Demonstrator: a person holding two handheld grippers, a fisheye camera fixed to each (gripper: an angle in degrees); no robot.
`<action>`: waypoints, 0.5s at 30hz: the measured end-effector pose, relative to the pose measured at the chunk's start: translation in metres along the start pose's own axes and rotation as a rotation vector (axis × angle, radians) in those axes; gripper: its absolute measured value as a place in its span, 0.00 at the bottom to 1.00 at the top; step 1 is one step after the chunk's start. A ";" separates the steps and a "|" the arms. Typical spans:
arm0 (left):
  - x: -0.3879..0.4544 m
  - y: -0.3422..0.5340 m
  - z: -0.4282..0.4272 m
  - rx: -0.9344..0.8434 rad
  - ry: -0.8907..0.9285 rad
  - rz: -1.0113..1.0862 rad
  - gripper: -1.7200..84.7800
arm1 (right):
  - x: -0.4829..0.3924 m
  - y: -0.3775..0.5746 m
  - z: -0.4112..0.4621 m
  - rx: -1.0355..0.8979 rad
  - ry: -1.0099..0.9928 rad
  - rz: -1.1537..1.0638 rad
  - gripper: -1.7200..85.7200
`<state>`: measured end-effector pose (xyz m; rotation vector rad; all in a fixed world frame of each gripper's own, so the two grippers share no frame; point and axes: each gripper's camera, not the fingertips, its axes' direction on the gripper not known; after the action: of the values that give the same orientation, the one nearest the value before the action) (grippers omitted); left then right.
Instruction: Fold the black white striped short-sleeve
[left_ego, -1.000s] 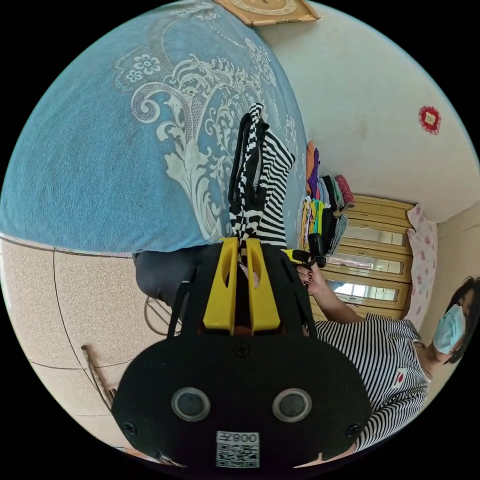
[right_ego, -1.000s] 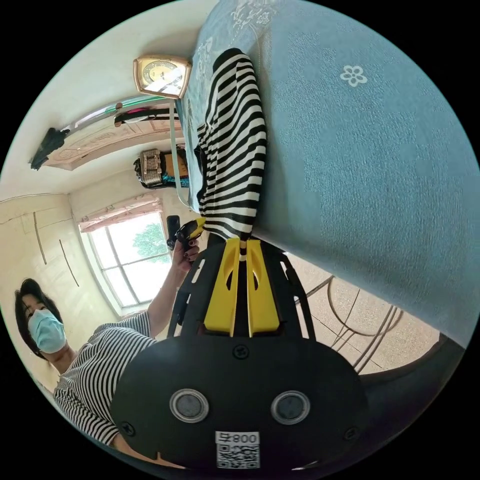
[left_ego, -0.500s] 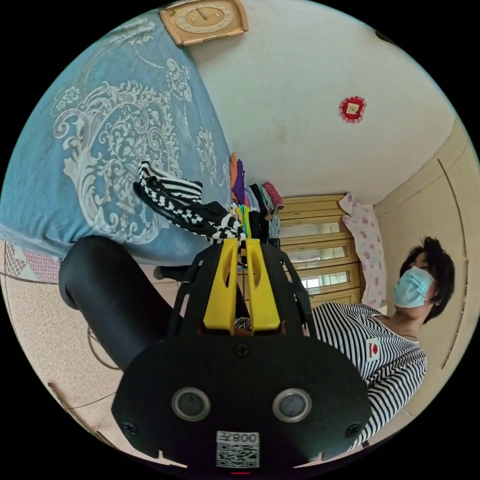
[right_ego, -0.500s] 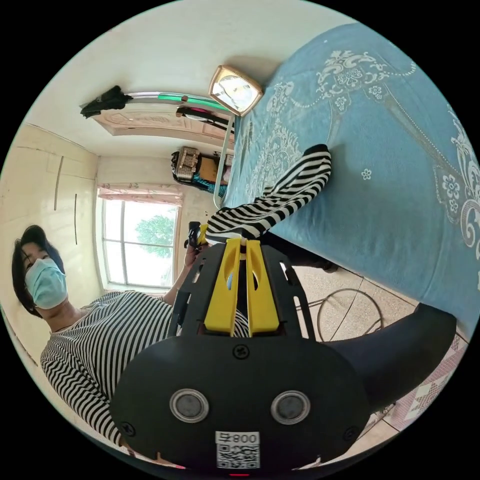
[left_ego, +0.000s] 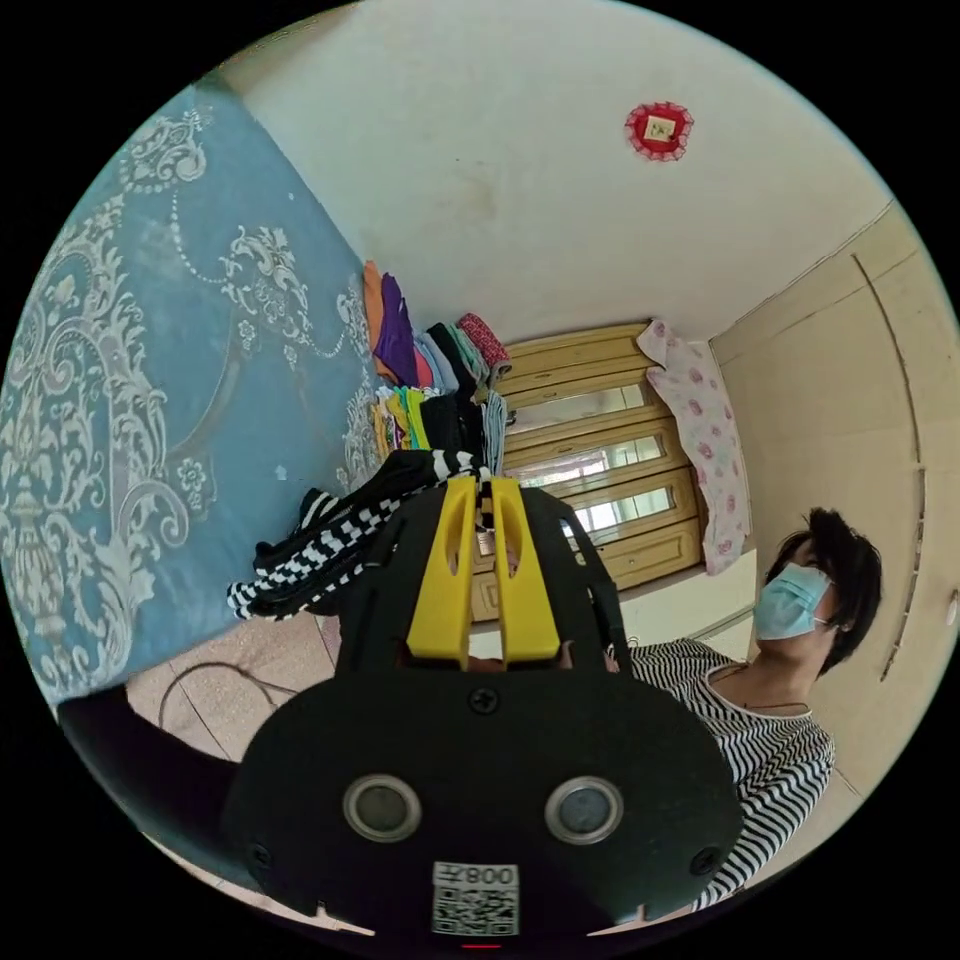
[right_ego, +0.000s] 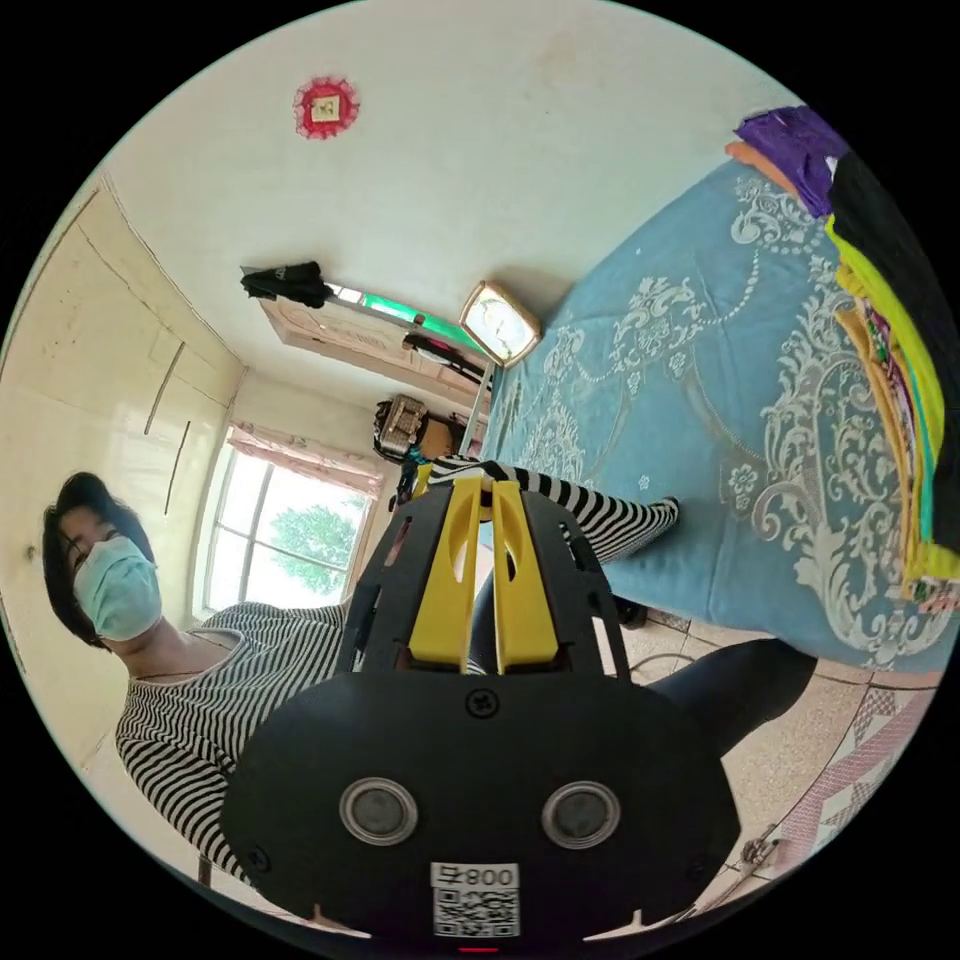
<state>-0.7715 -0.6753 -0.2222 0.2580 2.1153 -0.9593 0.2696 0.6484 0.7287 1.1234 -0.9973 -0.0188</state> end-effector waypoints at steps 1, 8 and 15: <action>0.007 -0.015 0.015 -0.007 0.005 0.008 0.05 | -0.001 -0.011 -0.026 0.029 0.003 -0.010 0.04; 0.121 -0.196 0.203 -0.029 0.038 0.174 0.05 | -0.032 -0.092 -0.204 0.194 0.093 -0.123 0.04; 0.251 -0.317 0.417 -0.101 0.070 0.423 0.05 | -0.069 -0.118 -0.371 0.323 0.304 -0.220 0.04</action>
<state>-0.8483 -1.2229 -0.4010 0.6646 2.0484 -0.5993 0.5311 0.8990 0.5692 1.4785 -0.6144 0.1374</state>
